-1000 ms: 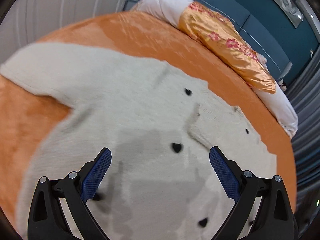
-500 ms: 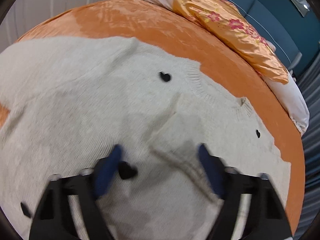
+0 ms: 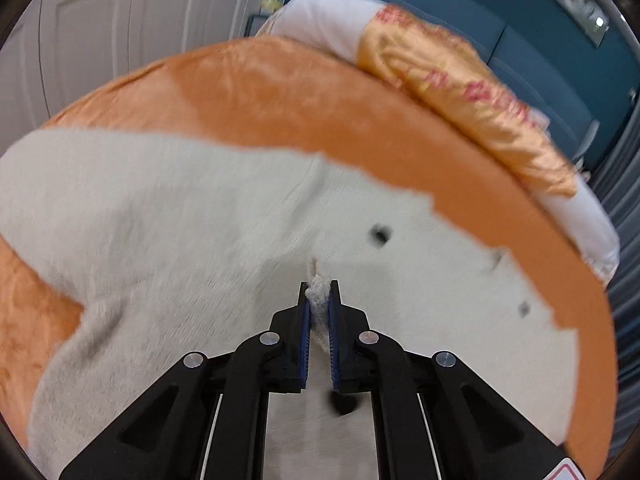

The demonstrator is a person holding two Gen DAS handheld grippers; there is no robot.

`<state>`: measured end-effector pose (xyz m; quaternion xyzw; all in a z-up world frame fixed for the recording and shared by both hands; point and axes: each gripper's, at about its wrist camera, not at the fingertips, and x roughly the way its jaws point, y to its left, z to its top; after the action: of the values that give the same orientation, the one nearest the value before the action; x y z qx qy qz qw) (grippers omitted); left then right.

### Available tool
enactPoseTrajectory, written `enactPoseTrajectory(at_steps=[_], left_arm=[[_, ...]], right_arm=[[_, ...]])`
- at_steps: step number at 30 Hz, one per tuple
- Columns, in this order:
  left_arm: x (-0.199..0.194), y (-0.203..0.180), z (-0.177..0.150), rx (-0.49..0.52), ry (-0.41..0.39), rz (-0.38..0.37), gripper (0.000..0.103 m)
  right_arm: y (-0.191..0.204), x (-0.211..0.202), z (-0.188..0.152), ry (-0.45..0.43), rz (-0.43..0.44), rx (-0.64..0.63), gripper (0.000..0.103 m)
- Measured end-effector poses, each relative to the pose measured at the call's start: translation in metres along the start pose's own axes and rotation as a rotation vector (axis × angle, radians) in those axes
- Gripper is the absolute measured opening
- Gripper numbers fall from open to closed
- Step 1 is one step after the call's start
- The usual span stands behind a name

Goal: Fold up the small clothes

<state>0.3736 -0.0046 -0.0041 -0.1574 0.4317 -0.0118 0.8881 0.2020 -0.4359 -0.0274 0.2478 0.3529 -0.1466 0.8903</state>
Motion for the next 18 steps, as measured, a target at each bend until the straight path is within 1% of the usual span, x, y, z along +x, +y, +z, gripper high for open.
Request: enactPoseTrajectory(at_steps=[2,3,5,6,7,8,10,12,13,14,15,17,18], left_arm=[[0.002,0.005,-0.006,-0.002,0.003,0.0,0.006],[0.003,0.007,-0.007,-0.004,0.008,0.0,0.006],[0.01,0.011,-0.011,-0.014,0.024,0.005,0.006],[0.012,0.012,-0.014,-0.017,0.03,0.008,0.006],[0.012,0.013,-0.016,-0.013,0.029,0.012,0.006],[0.012,0.012,-0.019,-0.002,0.025,0.016,0.006],[0.01,0.009,-0.021,0.037,0.011,0.028,0.007],[0.01,0.009,-0.026,0.057,0.004,0.032,0.008],[0.012,0.009,-0.027,0.06,0.003,0.033,0.009],[0.013,0.009,-0.029,0.066,-0.001,0.038,0.009],[0.013,0.008,-0.031,0.075,-0.009,0.043,0.009],[0.012,0.006,-0.032,0.089,-0.016,0.055,0.009],[0.012,0.006,-0.031,0.089,-0.015,0.057,0.011]], right_arm=[[0.008,-0.008,0.002,-0.036,0.026,0.0,0.053],[0.011,-0.009,0.002,-0.043,0.023,-0.006,0.054],[0.017,0.002,0.002,-0.016,-0.003,-0.027,0.054],[0.019,0.016,0.003,0.024,-0.024,-0.037,0.048],[0.018,0.025,0.002,0.054,-0.022,-0.036,0.027],[0.015,0.03,0.004,0.073,-0.007,-0.011,0.023],[0.015,0.02,0.008,0.029,0.001,0.002,0.017],[0.015,0.007,0.01,-0.04,-0.003,-0.004,0.016],[0.012,0.011,0.009,-0.032,-0.015,-0.003,0.016],[0.007,0.029,0.004,0.031,-0.046,0.004,0.017],[0.002,0.037,0.001,0.055,-0.042,0.02,0.017],[0.004,0.029,0.007,0.042,-0.042,0.027,0.017],[0.01,0.017,0.011,0.018,-0.04,0.024,0.017]])
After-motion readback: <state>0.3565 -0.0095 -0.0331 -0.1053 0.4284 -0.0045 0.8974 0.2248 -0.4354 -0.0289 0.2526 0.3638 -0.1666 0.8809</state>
